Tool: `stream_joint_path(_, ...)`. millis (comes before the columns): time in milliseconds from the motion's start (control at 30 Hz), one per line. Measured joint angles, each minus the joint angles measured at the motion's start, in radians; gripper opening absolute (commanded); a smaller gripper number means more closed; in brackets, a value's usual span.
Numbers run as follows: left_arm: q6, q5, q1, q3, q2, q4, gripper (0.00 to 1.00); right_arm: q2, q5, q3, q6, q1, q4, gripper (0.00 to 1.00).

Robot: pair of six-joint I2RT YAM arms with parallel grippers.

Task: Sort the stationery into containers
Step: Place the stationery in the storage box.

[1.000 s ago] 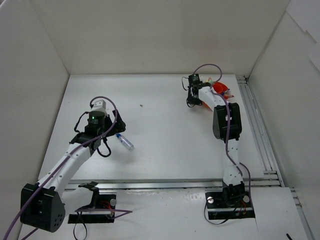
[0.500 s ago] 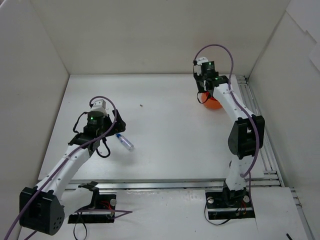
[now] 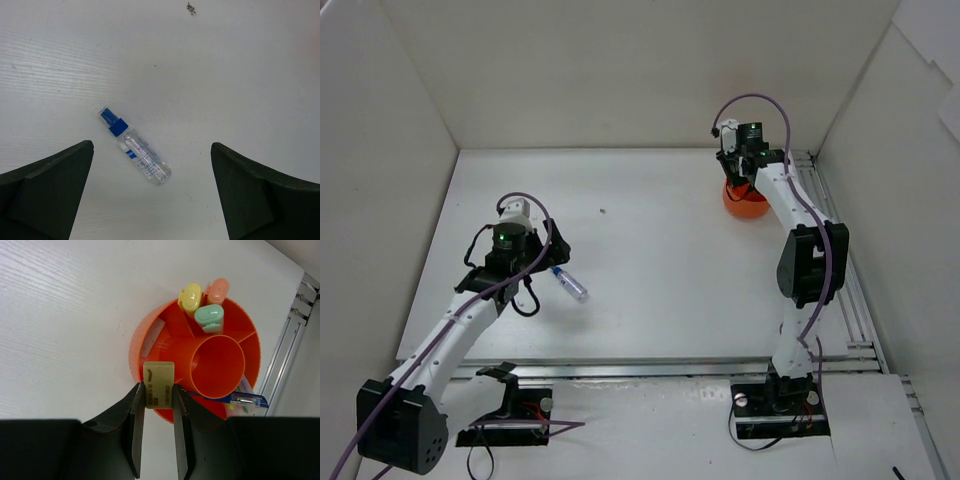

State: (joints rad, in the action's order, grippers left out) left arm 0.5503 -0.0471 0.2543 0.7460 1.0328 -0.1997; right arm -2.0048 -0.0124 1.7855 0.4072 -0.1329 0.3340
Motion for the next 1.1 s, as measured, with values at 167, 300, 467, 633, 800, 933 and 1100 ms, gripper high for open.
stream_joint_path(167,0.000,0.011,0.000,0.000,0.000,-0.006,1.00,-0.030,-0.001,0.003,0.007,-0.007,0.002,0.13)
stream_joint_path(300,0.000,0.019,0.000,0.000,0.000,-0.013,1.00,-0.059,0.023,0.023,0.003,-0.005,0.007,0.16)
stream_joint_path(467,0.000,0.022,0.000,0.000,0.000,-0.016,1.00,-0.076,0.042,0.031,-0.019,-0.005,0.008,0.57)
stream_joint_path(633,0.000,0.023,0.000,0.000,0.001,-0.021,1.00,-0.076,0.043,0.031,-0.037,-0.005,0.009,0.98)
stream_joint_path(800,0.000,0.022,0.000,0.000,0.011,-0.021,1.00,-0.030,0.035,-0.005,-0.047,-0.017,0.013,0.98)
stream_joint_path(933,0.002,0.022,0.000,0.000,0.017,-0.021,1.00,0.077,0.036,-0.048,-0.062,-0.049,0.023,0.98)
stream_joint_path(1100,0.023,0.025,0.000,0.002,0.046,-0.020,1.00,0.264,0.069,-0.113,-0.169,-0.125,0.002,0.98)
